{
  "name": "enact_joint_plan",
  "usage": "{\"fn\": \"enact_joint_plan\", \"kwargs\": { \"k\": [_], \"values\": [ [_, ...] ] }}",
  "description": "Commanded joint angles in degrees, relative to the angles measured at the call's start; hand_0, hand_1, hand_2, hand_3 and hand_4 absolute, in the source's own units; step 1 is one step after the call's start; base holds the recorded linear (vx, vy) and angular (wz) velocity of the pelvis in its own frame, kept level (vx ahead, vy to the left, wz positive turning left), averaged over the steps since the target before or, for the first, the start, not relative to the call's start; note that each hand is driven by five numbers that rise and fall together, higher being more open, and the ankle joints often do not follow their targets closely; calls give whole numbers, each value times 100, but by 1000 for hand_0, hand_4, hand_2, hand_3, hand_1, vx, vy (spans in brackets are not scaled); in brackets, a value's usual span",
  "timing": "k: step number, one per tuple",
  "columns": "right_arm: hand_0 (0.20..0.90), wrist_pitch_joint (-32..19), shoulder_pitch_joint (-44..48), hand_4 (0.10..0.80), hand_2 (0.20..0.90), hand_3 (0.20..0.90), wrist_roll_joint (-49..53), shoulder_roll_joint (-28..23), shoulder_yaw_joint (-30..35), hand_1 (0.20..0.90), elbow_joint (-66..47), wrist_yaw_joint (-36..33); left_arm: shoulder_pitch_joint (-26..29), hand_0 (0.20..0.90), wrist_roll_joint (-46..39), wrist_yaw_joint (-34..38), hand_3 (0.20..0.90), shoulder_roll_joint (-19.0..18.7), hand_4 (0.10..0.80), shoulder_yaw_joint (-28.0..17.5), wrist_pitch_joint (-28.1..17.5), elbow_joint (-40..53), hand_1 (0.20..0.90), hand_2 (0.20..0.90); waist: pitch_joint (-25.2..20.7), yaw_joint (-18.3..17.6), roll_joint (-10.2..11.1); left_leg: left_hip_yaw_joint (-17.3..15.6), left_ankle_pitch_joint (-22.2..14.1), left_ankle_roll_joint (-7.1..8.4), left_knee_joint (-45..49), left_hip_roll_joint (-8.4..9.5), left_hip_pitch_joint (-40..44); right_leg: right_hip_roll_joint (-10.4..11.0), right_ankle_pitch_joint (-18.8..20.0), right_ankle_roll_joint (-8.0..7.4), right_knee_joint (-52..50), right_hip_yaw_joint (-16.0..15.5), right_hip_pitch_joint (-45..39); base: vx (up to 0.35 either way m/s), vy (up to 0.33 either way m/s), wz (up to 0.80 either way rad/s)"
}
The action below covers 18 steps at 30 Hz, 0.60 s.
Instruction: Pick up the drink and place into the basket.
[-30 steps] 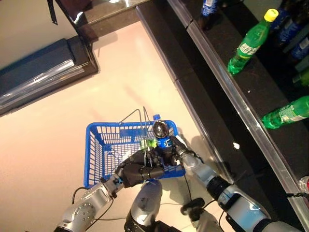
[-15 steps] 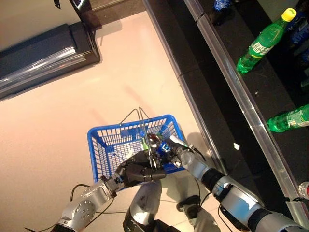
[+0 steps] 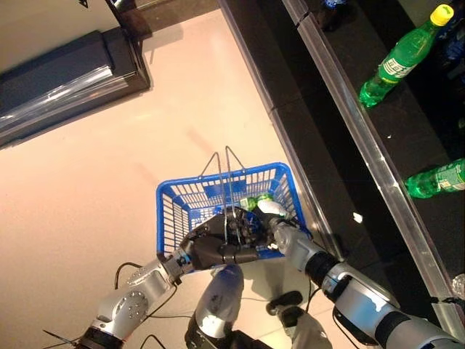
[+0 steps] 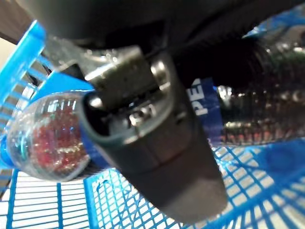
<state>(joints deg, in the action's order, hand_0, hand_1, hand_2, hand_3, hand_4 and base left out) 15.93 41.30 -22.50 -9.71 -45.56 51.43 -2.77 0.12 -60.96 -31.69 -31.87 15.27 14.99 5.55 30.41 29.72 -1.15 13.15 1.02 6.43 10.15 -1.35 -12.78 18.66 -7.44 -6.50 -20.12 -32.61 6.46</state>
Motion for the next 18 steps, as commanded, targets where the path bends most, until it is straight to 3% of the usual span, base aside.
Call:
{"fn": "enact_joint_plan", "kwargs": {
  "k": [1, 2, 3, 4, 12, 18],
  "values": [
    [446, -159, 765, 270, 446, 370, -216, 213, -313, 446, -87, -175, 424, 300, -723, -670, 200, 329, 100, 23, -561, 2208, 300, 300, -61, -44, -61, -202, 268, -297, 285, 89, -476, -146, 529, -6, 308, 411, -408, 0, 0, 0],
    [446, -152, 758, 270, 446, 370, -163, 210, -321, 446, -61, -203, 428, 300, -732, -649, 200, 314, 100, 40, -572, 2224, 300, 300, -61, -43, -51, -205, 268, -297, 293, 86, -492, -148, 532, -10, 306, 408, -396, 0, 0, 0],
    [596, -156, 754, 446, 596, 546, -160, 211, -317, 596, -52, -209, 431, 300, -732, -641, 200, 311, 100, 41, -570, 2227, 300, 300, -61, -42, -45, -206, 268, -297, 291, 83, -493, -148, 533, -9, 306, 405, -395, 0, 0, 0],
    [900, -124, 750, 800, 900, 900, -133, 231, -306, 900, -12, -203, 448, 300, -734, -607, 200, 309, 100, 42, -548, 2242, 300, 300, -61, -36, -30, -210, 274, -296, 277, 72, -487, -152, 538, -11, 312, 399, -398, 0, 0, 0],
    [900, -130, 711, 800, 900, 900, 376, 303, -230, 900, 218, -245, 546, 300, -741, -550, 200, 235, 100, 55, -506, 2265, 300, 300, -61, -23, 51, -217, 275, -300, 227, 27, -457, -199, 570, -22, 363, 383, -423, 3, -13, 0],
    [900, -176, 663, 800, 900, 900, 1012, 242, -58, 900, 28, -674, 584, 300, -766, -405, 200, 217, 100, 26, -491, 2218, 300, 300, -61, -71, 82, -234, 277, -305, 213, 24, -425, -221, 585, -39, 384, 413, -445, 0, 0, 0]
  ]
}}
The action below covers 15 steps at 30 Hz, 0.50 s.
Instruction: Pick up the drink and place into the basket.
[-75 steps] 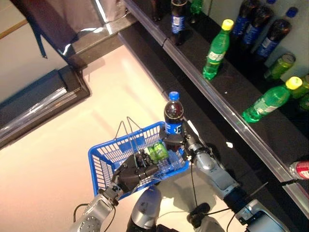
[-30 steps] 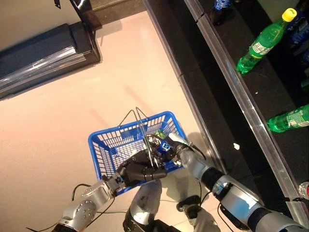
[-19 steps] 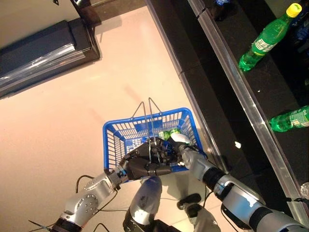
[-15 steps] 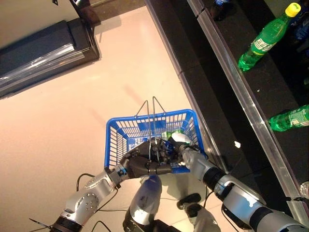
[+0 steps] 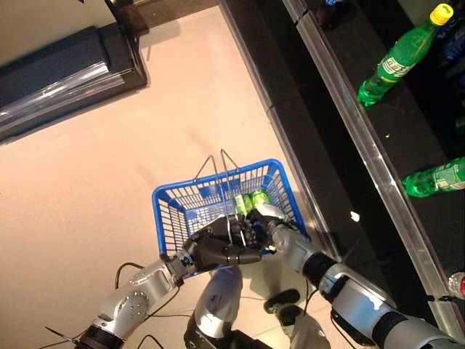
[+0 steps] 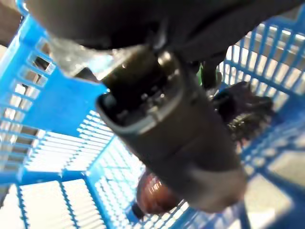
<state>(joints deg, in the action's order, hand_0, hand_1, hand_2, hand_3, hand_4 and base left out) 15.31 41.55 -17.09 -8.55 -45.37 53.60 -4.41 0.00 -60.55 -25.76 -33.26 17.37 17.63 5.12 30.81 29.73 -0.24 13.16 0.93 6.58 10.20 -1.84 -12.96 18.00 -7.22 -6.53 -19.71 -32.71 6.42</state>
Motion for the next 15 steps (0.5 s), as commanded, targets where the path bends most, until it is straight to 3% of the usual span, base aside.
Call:
{"fn": "enact_joint_plan", "kwargs": {
  "k": [1, 7, 15],
  "values": [
    [900, -84, 618, 800, 900, 900, 515, 74, 14, 900, -212, -564, 589, 300, -831, -987, 200, 341, 100, -212, -754, 2224, 300, 300, -101, -85, -5, -246, 289, -317, 206, 75, -400, -153, 571, -41, 348, 425, -448, 0, 0, 0],
    [900, -171, 325, 800, 900, 900, 993, -419, 220, 900, -764, -1055, 400, 300, -880, -1126, 200, 173, 100, -420, -785, 2117, 300, 300, -101, -171, 47, -267, 272, -307, 197, 27, -438, -181, 592, -43, 360, 428, -400, -1, -6, 0],
    [900, -380, -213, 800, 900, 900, 1523, -1194, 685, 900, -2679, -1534, 36, 300, -779, -1209, 200, 61, 100, -726, -1007, 1782, 300, 300, -101, -451, 215, -395, 218, -296, 157, -99, -384, -285, 605, -38, 410, 531, -330, -8, -14, -1]
  ]
}}
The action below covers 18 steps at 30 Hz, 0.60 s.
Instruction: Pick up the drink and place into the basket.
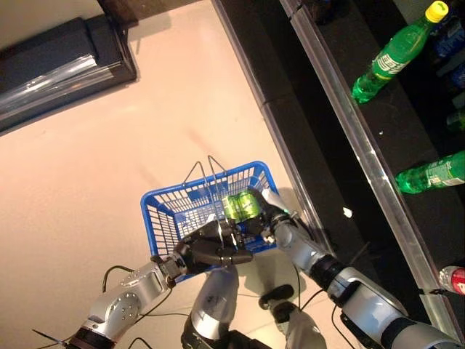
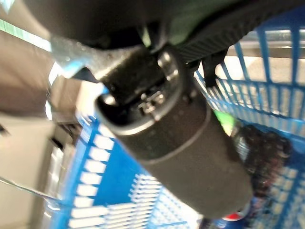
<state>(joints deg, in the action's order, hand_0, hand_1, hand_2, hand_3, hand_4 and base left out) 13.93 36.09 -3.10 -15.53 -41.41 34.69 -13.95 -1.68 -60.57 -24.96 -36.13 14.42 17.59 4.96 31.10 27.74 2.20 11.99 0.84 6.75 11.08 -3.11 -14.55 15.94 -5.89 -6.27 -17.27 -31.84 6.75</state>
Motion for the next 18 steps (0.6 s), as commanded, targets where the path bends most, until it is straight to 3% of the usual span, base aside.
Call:
{"fn": "enact_joint_plan", "kwargs": {
  "k": [1, 4, 9, 16, 18],
  "values": [
    [900, -328, 210, 800, 900, 900, 259, -563, 367, 900, -1056, -551, 138, 300, -759, -1288, 200, 345, 100, -467, -1043, 1764, 300, 300, -131, -290, -10, -295, 224, -313, 65, 13, -212, -93, 466, -61, 176, 464, -367, -5, -2, -16],
    [900, -806, -268, 800, 900, 900, 1693, -686, 657, 900, -1962, -115, 44, 300, -637, -1346, 200, 339, 100, -531, -1253, 1583, 300, 300, -131, -429, 46, -321, 216, -328, 47, -27, -173, -121, 459, -55, 191, 513, -351, -6, 0, -11],
    [900, -1750, -1096, 800, 900, 900, 3047, -651, 1066, 900, -2710, 838, -169, 300, -453, -1503, 200, 397, 100, -651, -1430, 1342, 300, 300, -131, -528, 122, -381, 139, -310, 74, -128, -13, -163, 387, -42, 164, 544, -462, 29, -29, -8],
    [900, -2011, -1703, 800, 900, 900, 4160, -563, 1347, 900, -3431, 1902, -411, 300, 357, -1335, 200, 304, 100, -751, -1932, 949, 300, 300, -232, -625, 214, -470, 147, -288, 18, -219, 208, -255, 402, -43, 276, 566, -650, 32, -33, -7],
    [900, -2047, -2068, 800, 900, 900, 4733, -497, 1482, 900, -3666, 2397, -615, 300, 754, -962, 200, 295, 100, -823, -2191, 579, 300, 300, -406, -700, 240, -522, 158, -270, -47, -252, 332, -321, 419, -57, 387, 635, -732, 59, 1, -18]
  ]
}}
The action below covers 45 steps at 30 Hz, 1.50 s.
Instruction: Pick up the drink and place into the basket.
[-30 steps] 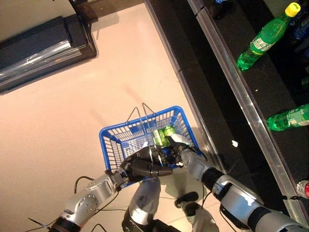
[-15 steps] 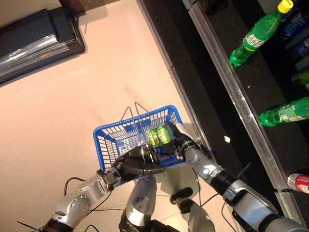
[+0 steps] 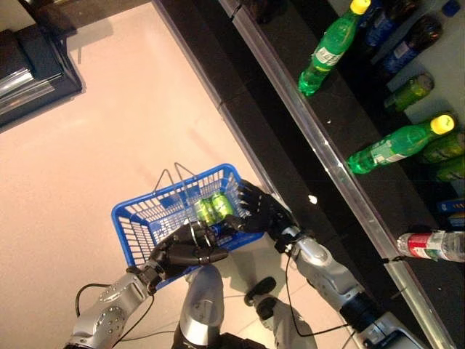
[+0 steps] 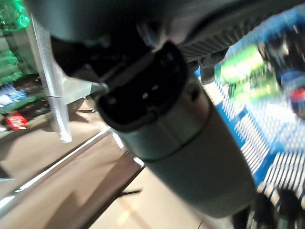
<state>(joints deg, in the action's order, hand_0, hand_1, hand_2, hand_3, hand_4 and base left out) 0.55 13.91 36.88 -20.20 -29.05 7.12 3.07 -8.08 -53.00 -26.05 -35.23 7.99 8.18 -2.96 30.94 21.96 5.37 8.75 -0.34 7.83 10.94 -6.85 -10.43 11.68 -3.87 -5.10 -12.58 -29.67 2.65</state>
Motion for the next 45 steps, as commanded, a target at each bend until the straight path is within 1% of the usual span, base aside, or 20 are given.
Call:
{"fn": "enact_joint_plan", "kwargs": {
  "k": [1, 6, 12, 16, 18, 19, 22, 24, 26, 29, 30, 31, 32, 34, 37, 39, 40, 41, 43, 45],
  "values": [
    [900, -668, 36, 800, 900, 900, 890, -6, 280, 900, -989, 839, -33, 300, 109, -833, 200, 201, 100, -183, -1342, 1226, 300, 300, -450, -150, -67, -211, 277, -375, -64, 115, -38, 84, 225, -181, -35, 448, -347, 52, 13, -20],
    [900, -697, -904, 800, 900, 900, 1417, -21, 364, 900, -1147, 1609, -553, 300, 611, -471, 200, 306, 100, -120, -1796, 517, 300, 300, -849, -326, -8, -345, 293, -370, -313, 110, 211, 13, 362, -266, 335, 623, -480, 42, 26, -8],
    [900, -635, -1835, 800, 900, 900, 1682, 297, 670, 900, -607, 2021, -946, 300, 691, 395, 200, 695, 100, -340, -2484, -477, 300, 300, -1278, -713, 98, -763, 288, -377, -612, 40, 521, 99, 592, -423, 752, 908, -573, 24, 46, -27],
    [900, -590, -2180, 800, 900, 900, 1483, 380, 886, 900, -130, 1877, -944, 300, 701, 894, 200, 962, 100, -498, -2639, -1196, 300, 300, -1504, -922, 109, -1039, 317, -376, -834, -5, 678, 151, 657, -493, 921, 1102, -628, -12, 39, -40],
    [900, -604, -2334, 800, 900, 900, 1178, 435, 1032, 900, 324, 1586, -797, 300, 679, 1203, 200, 1117, 100, -517, -2565, -1634, 300, 300, -1639, -1155, 65, -909, 337, -393, -972, 20, 721, -81, 476, -345, 877, 1527, -577, 19, 17, -22],
    [900, -688, -2388, 800, 900, 900, 845, 431, 1079, 900, 570, 1318, -615, 300, 638, 1303, 200, 1138, 100, -427, -2465, -1875, 300, 300, -1693, -1325, 10, -731, 362, -397, -1013, 64, 708, -298, 337, -196, 814, 1811, -516, 75, 7, 21],
    [900, -446, -2409, 800, 900, 900, 629, 358, 1138, 900, 1137, 915, -395, 300, 656, 1509, 200, 1359, 100, -456, -2338, -2341, 300, 300, -1759, -1412, -74, -590, 491, -314, -1074, 33, 762, -525, 223, -7, 717, 1794, -519, 28, -29, 80],
    [900, -224, -2428, 800, 900, 900, 754, 386, 1182, 900, 1316, 858, -446, 300, 707, 1537, 200, 1446, 100, -475, -2444, -2523, 300, 300, -1791, -1404, -100, -573, 567, -252, -1128, -29, 789, -588, 211, 44, 739, 1755, -554, -11, -64, 23],
    [900, -70, -2431, 800, 900, 900, 420, 442, 1300, 900, 1918, 830, -565, 300, 507, 1414, 200, 1678, 100, -648, -2659, -2967, 300, 300, -1839, -1359, -178, -536, 818, -118, -1326, -205, 774, -738, 175, 123, 807, 1808, -637, -11, -45, -1],
    [900, 79, -2471, 800, 900, 900, 171, 511, 1469, 900, 2393, 784, -595, 300, 266, 1350, 200, 1910, 100, -962, -2670, -3414, 300, 300, -1885, -1401, -267, -885, 1007, -21, -1327, -407, 652, -816, 103, 172, 766, 1728, -700, -3, 17, 1],
    [900, 77, -2483, 800, 900, 900, 147, 536, 1540, 900, 2563, 728, -555, 300, 241, 1326, 200, 1981, 100, -1031, -2652, -3571, 300, 300, -1899, -1450, -284, -1113, 997, -18, -1210, -449, 599, -801, 81, 189, 724, 1632, -705, -8, 112, 24],
    [900, 39, -2514, 800, 900, 900, 191, 569, 1696, 900, 2906, 567, -432, 300, 253, 1328, 200, 2100, 100, -1091, -2514, -3778, 300, 300, -1912, -1573, -300, -1670, 943, -8, -836, -519, 482, -729, 50, 234, 625, 1398, -714, 11, 183, 58],
    [900, 4, -2527, 800, 900, 900, 321, 576, 1803, 900, 3103, 478, -365, 300, 306, 1373, 200, 2172, 100, -1078, -2452, -3873, 300, 300, -1913, -1641, -296, -1872, 935, 8, -617, -577, 427, -658, 40, 249, 573, 1281, -725, 40, 250, 111],
    [900, -36, -2514, 800, 900, 900, 397, 572, 1933, 900, 3358, 508, -351, 300, 310, 1448, 200, 2272, 100, -1054, -2457, -3970, 300, 300, -1908, -1698, -281, -1835, 905, 13, -460, -620, 450, -553, 61, 237, 541, 1258, -722, 58, 219, 108],
    [900, -30, -2512, 800, 900, 900, 334, 502, 2176, 900, 3804, 744, -457, 300, 177, 1499, 200, 2444, 100, -1109, -2578, -4147, 300, 300, -1954, -1760, -257, -1685, 714, -47, -441, -559, 663, -394, 133, 176, 593, 1397, -727, 110, 267, 35],
    [900, -53, -2536, 800, 900, 900, 195, 491, 2311, 900, 4035, 834, -472, 300, 97, 1529, 200, 2512, 100, -1164, -2585, -4224, 300, 300, -1989, -1823, -248, -1853, 614, -59, -419, -581, 787, -306, 176, 138, 646, 1410, -758, 176, 323, 0],
    [900, -112, -2547, 800, 900, 900, -1, 500, 2436, 900, 4373, 904, -434, 300, 78, 1549, 200, 2592, 100, -1229, -2627, -4366, 300, 300, -2049, -1894, -243, -2047, 438, -98, -445, -552, 952, -157, 233, 55, 682, 1441, -794, 294, 492, 5],
    [900, -136, -2530, 800, 900, 900, -178, 520, 2458, 900, 4518, 919, -414, 300, 67, 1569, 200, 2627, 100, -1243, -2638, -4404, 300, 300, -2072, -1912, -232, -2075, 319, -143, -421, -474, 1019, -78, 256, -1, 689, 1469, -803, 320, 505, 18],
    [900, -281, -2487, 800, 900, 900, -425, 644, 2476, 900, 4896, 815, -287, 300, 195, 1549, 200, 2529, 100, -1224, -2556, -4412, 300, 300, -2099, -1849, -175, -2011, 34, -297, -242, -147, 1034, 256, 353, -284, 621, 1574, -881, 262, 401, 28],
    [900, -278, -2367, 800, 900, 900, -420, 733, 2507, 900, 5098, 670, -143, 300, 306, 1497, 200, 2414, 100, -1181, -2524, -4451, 300, 300, -2098, -1824, -108, -2006, -140, -487, -208, 101, 1079, 586, 643, -476, 353, 1616, -815, 247, 411, 34]
  ]
}}
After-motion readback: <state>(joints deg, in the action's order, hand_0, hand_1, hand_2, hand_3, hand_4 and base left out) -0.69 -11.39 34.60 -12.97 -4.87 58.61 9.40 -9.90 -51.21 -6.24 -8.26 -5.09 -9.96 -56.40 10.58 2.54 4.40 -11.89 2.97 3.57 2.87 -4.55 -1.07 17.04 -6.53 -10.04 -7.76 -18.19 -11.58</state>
